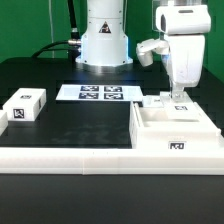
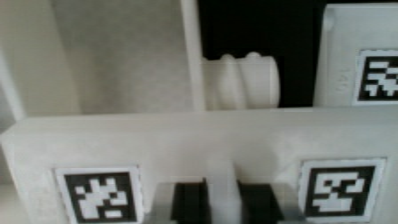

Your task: Assemble cabinet

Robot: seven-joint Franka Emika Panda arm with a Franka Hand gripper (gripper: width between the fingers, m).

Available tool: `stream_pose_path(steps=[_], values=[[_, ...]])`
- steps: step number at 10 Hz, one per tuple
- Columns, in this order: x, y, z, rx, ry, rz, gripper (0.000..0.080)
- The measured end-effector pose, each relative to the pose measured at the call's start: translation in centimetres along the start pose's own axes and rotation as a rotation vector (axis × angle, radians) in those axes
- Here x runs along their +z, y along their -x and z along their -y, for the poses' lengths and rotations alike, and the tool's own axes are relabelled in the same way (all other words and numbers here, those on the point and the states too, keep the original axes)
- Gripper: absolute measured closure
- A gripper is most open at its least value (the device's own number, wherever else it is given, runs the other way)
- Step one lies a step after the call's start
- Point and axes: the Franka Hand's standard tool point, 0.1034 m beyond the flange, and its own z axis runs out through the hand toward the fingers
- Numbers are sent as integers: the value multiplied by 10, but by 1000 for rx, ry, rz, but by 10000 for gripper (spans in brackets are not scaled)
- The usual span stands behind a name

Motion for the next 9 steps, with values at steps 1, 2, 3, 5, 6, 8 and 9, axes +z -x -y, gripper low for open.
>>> stream_pose_path(steps=[1, 2, 3, 5, 6, 8, 9], values=[[0, 0, -7, 1, 7, -4, 729], [0, 0, -12, -1, 12, -7, 729], [0, 0, -20, -4, 20, -11, 729], [0, 1, -34, -17, 34, -18, 729], [0, 1, -42, -28, 43, -22, 729], [0, 1, -44, -27, 46, -23, 729], [0, 1, -44, -26, 47, -23, 729]])
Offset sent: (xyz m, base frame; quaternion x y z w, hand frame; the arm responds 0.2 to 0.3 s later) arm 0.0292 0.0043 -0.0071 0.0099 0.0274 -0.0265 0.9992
